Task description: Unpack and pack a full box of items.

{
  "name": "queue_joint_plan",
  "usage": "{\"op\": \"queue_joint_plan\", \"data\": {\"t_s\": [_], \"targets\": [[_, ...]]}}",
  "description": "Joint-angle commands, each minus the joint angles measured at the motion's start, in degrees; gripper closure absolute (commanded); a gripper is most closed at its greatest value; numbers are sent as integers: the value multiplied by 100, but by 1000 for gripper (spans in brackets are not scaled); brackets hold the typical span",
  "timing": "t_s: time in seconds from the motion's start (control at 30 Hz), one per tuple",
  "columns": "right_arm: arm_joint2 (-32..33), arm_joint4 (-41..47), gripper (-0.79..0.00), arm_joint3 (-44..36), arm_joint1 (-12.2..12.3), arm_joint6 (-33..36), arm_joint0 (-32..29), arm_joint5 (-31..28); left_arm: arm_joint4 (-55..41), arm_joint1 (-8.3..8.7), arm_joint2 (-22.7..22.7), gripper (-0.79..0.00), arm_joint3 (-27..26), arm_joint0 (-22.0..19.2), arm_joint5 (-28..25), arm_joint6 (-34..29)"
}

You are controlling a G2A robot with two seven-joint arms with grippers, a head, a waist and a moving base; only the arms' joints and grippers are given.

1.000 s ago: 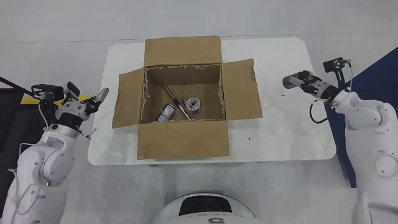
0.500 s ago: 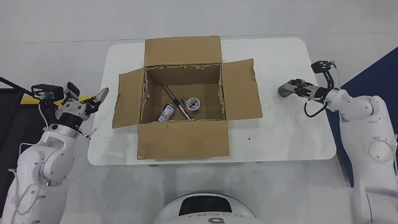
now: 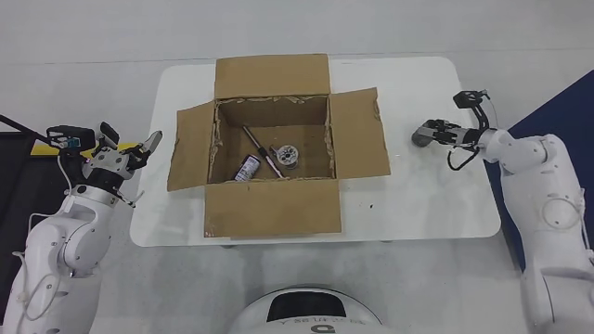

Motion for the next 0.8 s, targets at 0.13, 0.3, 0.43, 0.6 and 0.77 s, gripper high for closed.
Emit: {"op": "queue_joint_plan", "data": {"t_s": [0.13,0.3,0.43,0.6,0.77], "targets": [[51,126,-785,-269,51,-32,-137,-93,0,0,0,-785,0,0,0,0],[96,233,-785,-547,92,-39,-305,-65,0,0,0,-785,0,0,0,0],[175,302,-785,-821,133,-136,-474,-53,0,0,0,-785,0,0,0,0],[497,655,-785,-1298,187,-724,-802,-337,0,0,0,-785,0,0,0,0],[655,1142,-767,-2273,190,-1445,-1257,-881,0,0,0,-785,0,0,0,0]]}}
